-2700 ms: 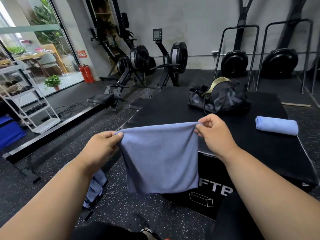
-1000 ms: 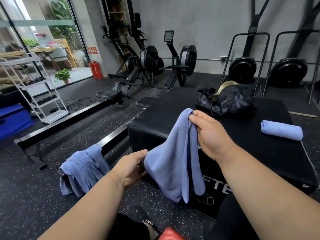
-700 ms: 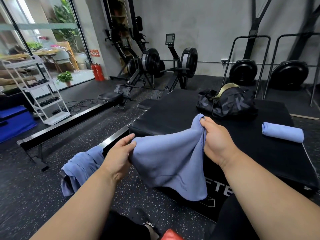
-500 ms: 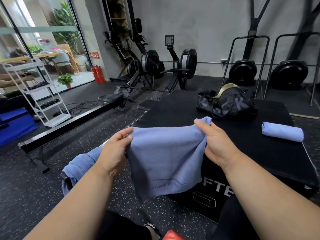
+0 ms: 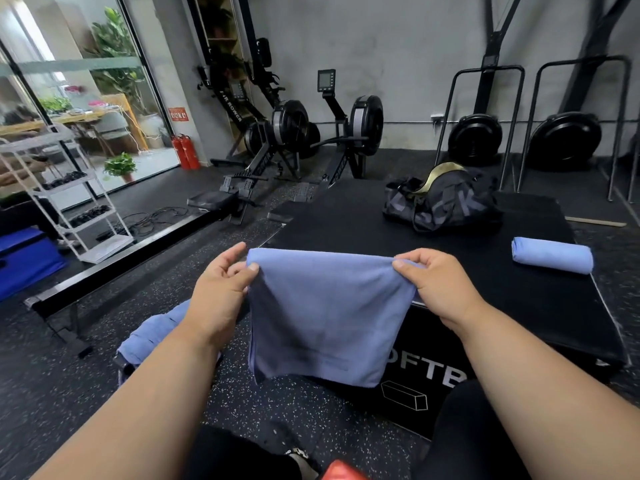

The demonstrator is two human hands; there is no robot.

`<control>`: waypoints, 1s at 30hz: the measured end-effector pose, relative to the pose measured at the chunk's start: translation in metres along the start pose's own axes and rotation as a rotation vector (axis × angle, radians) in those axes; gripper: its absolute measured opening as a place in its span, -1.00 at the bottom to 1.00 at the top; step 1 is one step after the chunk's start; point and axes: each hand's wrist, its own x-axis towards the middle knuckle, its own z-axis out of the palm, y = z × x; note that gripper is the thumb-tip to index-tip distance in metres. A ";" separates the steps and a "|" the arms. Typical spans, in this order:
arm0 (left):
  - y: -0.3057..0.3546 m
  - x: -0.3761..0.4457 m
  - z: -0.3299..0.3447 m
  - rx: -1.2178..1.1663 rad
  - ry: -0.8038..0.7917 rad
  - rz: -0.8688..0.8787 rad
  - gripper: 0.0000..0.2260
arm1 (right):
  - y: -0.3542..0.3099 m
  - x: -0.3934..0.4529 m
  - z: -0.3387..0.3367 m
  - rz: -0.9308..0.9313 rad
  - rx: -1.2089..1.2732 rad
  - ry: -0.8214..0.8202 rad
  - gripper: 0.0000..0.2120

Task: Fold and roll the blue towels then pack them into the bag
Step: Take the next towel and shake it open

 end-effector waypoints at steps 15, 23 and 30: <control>-0.005 0.050 0.053 0.149 -0.185 -0.039 -0.97 | 0.001 0.022 -0.059 -0.090 -0.040 0.125 -0.93; 0.035 0.173 0.132 0.179 -0.195 0.024 -0.87 | -0.043 0.156 -0.068 -0.186 -0.058 0.215 -0.91; -0.024 0.269 0.162 0.700 -0.102 -0.015 -0.59 | 0.014 0.237 -0.061 0.013 -0.452 0.101 -0.31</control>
